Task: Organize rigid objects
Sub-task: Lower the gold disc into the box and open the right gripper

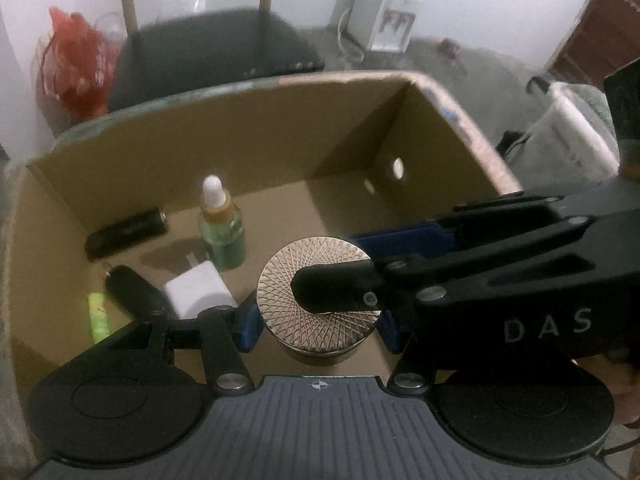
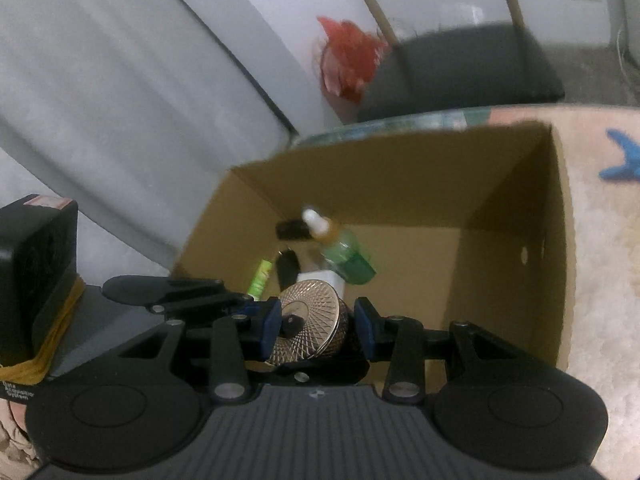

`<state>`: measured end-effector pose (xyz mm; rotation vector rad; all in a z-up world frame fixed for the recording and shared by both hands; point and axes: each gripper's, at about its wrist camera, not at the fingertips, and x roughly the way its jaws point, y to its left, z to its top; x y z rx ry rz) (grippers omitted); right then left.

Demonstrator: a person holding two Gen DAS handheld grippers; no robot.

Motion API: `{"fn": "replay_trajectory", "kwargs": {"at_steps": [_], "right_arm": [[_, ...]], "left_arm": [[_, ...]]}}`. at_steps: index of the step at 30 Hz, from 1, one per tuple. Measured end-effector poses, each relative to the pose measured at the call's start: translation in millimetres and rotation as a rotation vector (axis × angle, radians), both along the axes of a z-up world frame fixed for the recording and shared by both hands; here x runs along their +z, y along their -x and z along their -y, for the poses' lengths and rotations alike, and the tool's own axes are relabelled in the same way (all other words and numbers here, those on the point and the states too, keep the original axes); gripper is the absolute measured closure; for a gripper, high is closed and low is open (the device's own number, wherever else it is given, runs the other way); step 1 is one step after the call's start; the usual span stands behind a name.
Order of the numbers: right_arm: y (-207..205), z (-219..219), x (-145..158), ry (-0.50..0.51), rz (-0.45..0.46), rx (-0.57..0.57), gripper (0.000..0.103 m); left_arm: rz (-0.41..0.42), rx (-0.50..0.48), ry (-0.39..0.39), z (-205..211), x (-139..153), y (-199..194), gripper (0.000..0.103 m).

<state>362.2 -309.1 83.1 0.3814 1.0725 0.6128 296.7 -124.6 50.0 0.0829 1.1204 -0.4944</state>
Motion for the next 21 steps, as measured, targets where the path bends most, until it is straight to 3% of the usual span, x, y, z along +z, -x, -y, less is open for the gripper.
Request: {"fn": "replay_trajectory", "kwargs": {"at_steps": [11, 21], "right_arm": [[-24.0, -9.1, -33.9, 0.002, -0.131, 0.027, 0.060], [-25.5, -13.2, -39.4, 0.021, -0.161, 0.026, 0.060]], "left_arm": [[-0.113, 0.040, -0.080, 3.5, -26.8, -24.3, 0.047], [-0.152, 0.056, -0.078, 1.7, -28.5, -24.9, 0.039]]}}
